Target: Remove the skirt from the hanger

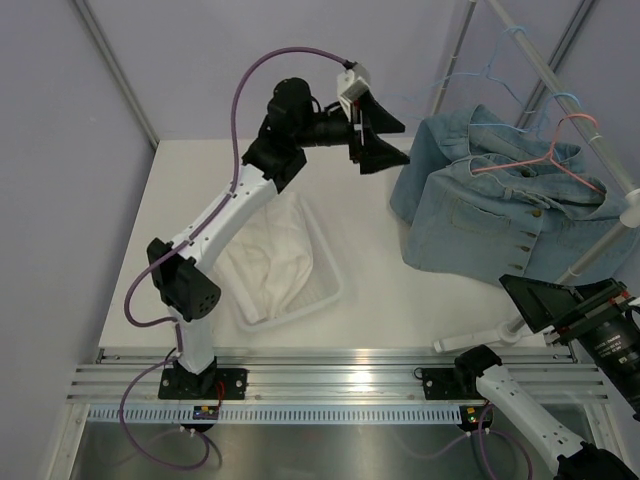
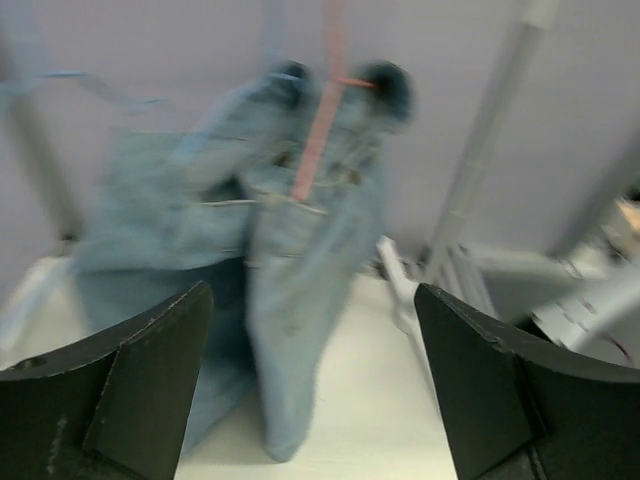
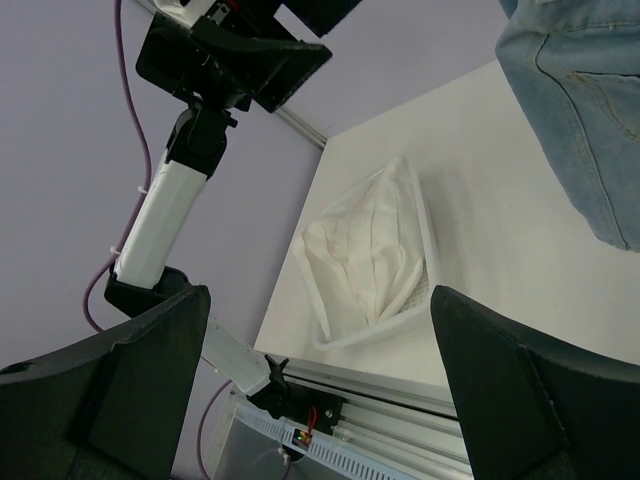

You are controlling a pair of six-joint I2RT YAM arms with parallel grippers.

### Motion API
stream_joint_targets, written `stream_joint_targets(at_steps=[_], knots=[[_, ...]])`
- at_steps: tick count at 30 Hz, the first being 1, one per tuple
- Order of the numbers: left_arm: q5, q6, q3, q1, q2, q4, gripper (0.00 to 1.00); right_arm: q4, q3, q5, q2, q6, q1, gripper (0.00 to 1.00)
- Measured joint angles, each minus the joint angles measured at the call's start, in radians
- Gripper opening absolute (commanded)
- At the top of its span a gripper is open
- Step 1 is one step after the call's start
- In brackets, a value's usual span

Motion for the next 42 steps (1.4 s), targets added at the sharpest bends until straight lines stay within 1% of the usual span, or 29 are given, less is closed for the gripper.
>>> stream_joint_targets(at_steps=[4,7,11,15,20,24,26,27,28,29,30,31,36,38,39,42], knots=[[0.156,0.025,0.04,-0.073,0.056,-0.015,0.92,-0.002,0.019,-0.001,0.0,0.0,0.0,1.0],[0.2,0.05,0.044,-0.072,0.1,-0.035,0.94,-0.003,0.032,0.0,0.0,0.0,0.0,1.0],[0.203,0.09,0.044,-0.071,0.149,-0.078,0.96,-0.004,0.045,0.0,-0.004,-0.005,0.0,1.0],[0.2,0.103,0.048,-0.082,0.192,-0.081,0.96,-0.004,0.05,-0.001,-0.006,-0.008,0.0,1.0],[0.2,0.08,0.112,-0.104,0.279,-0.048,0.97,-0.004,0.05,-0.001,-0.006,-0.009,0.0,0.99],[0.182,0.063,0.127,-0.124,0.329,-0.02,0.97,-0.004,0.043,-0.001,-0.008,-0.01,0.0,0.99],[0.172,0.049,0.151,-0.135,0.361,-0.013,0.96,-0.005,0.042,-0.002,-0.008,-0.011,0.0,1.0],[0.166,0.041,0.166,-0.138,0.376,-0.004,0.95,-0.005,0.041,-0.003,-0.008,-0.012,0.0,0.99],[0.161,0.031,0.175,-0.142,0.388,0.003,0.92,-0.005,0.041,-0.003,-0.008,-0.012,0.0,0.99],[0.157,0.018,0.18,-0.145,0.397,0.014,0.87,-0.005,0.041,-0.003,-0.008,-0.012,0.0,0.99],[0.154,0.009,0.181,-0.148,0.401,0.024,0.8,-0.005,0.041,-0.003,-0.008,-0.013,0.0,1.0],[0.151,-0.009,0.184,-0.152,0.407,0.037,0.63,-0.006,0.041,-0.003,-0.008,-0.014,0.0,1.0],[0.131,-0.054,0.203,-0.164,0.412,0.061,0.37,-0.012,0.04,-0.003,-0.012,-0.015,0.0,0.99],[0.119,-0.061,0.216,-0.171,0.412,0.055,0.06,-0.012,0.04,-0.003,-0.014,-0.015,0.0,1.0],[0.11,-0.061,0.221,-0.174,0.412,0.05,0.0,-0.012,0.039,-0.003,-0.016,-0.015,0.0,1.0],[0.107,-0.054,0.224,-0.18,0.411,0.039,0.0,-0.012,0.039,-0.003,-0.023,-0.015,0.0,0.99]])
